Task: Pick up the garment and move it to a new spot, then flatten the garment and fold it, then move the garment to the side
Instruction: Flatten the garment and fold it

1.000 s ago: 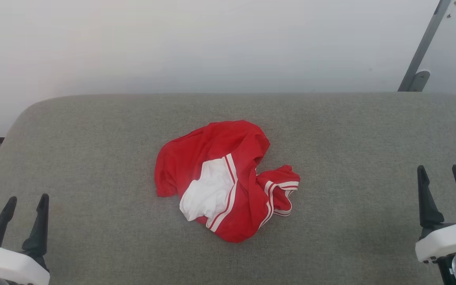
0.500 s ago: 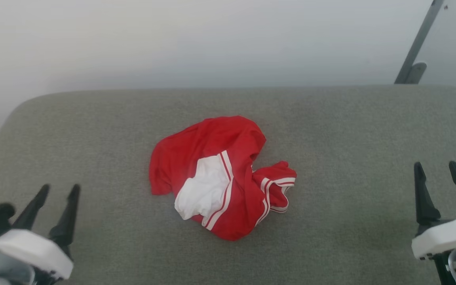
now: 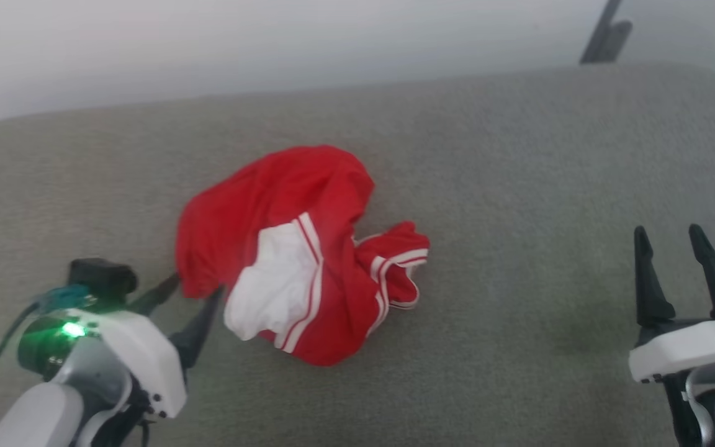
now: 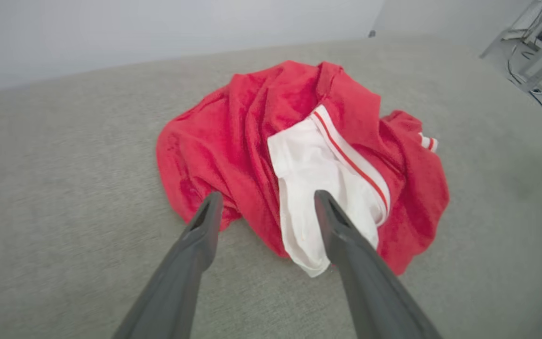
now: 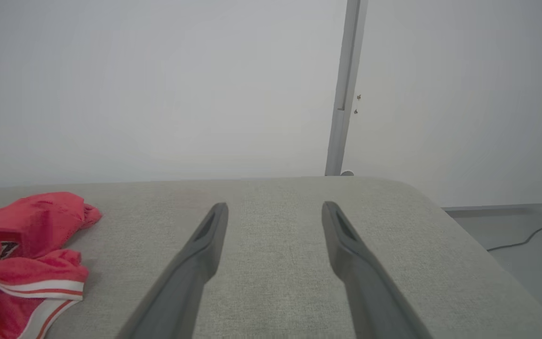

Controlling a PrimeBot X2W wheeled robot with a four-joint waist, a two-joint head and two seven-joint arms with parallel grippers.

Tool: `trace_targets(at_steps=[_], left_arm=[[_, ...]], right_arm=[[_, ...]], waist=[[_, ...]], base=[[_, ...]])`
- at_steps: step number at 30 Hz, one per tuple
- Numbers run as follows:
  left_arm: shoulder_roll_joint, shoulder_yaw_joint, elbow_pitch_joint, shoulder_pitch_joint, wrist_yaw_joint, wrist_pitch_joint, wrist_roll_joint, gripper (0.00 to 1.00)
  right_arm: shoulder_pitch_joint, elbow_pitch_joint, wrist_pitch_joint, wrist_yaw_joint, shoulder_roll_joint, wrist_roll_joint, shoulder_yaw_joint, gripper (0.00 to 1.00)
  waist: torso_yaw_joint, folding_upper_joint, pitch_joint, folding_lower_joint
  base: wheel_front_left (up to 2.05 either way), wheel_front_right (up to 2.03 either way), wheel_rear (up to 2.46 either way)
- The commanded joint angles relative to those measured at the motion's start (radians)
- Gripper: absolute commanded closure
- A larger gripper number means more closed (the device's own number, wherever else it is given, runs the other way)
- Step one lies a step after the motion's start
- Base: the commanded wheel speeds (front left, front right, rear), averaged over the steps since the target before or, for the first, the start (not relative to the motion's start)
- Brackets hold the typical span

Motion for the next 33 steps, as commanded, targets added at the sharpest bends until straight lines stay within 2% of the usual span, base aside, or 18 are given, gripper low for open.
trace_targets(at_steps=[1,8,13,14,15,22,33], left_arm=[[-0.007,-0.012,0.003,-0.019,0.011,0.032,-0.003,0.00],[-0.015,-0.062,0.029,-0.051,0.061,0.183,-0.013,0.00],[-0.017,-0.082,0.052,-0.069,0.092,0.244,-0.009,0.00],[-0.022,-0.083,0.055,-0.073,0.094,0.247,-0.012,0.73],[-0.019,-0.085,0.056,-0.075,0.096,0.248,-0.005,1.00],[-0.021,-0.054,0.009,-0.084,0.118,0.228,-0.022,1.00],[0.045,0.178,-0.133,0.070,0.253,0.135,-0.086,1.00]], right_arm=[[-0.019,0.004,-0.013,-0.001,0.005,0.001,0.003,0.00],[-0.051,0.056,-0.050,-0.001,0.015,0.008,0.029,0.00],[-0.065,0.090,-0.068,-0.001,0.014,0.007,0.032,0.00],[-0.067,0.093,-0.071,-0.001,0.013,0.006,0.031,0.00],[-0.069,0.096,-0.074,-0.001,0.013,0.005,0.030,0.00],[-0.069,0.112,-0.083,-0.001,0.009,-0.008,0.013,0.00],[-0.049,0.085,-0.062,-0.001,0.002,-0.020,-0.007,0.00]], waist=[[-0.036,0.0000,0.039,-0.0001],[-0.085,0.0000,0.086,-0.0001],[-0.094,0.0000,0.093,-0.0001],[-0.095,0.0000,0.093,-0.0001],[-0.094,0.0000,0.093,-0.0001],[-0.066,0.0000,0.083,-0.0001],[0.018,0.0000,0.065,-0.0001]], base=[[0.00,0.00,0.00],[0.00,0.00,0.00],[0.00,0.00,0.00],[0.00,0.00,0.00],[0.00,0.00,0.00],[0.00,0.00,0.00],[0.00,0.00,0.00]])
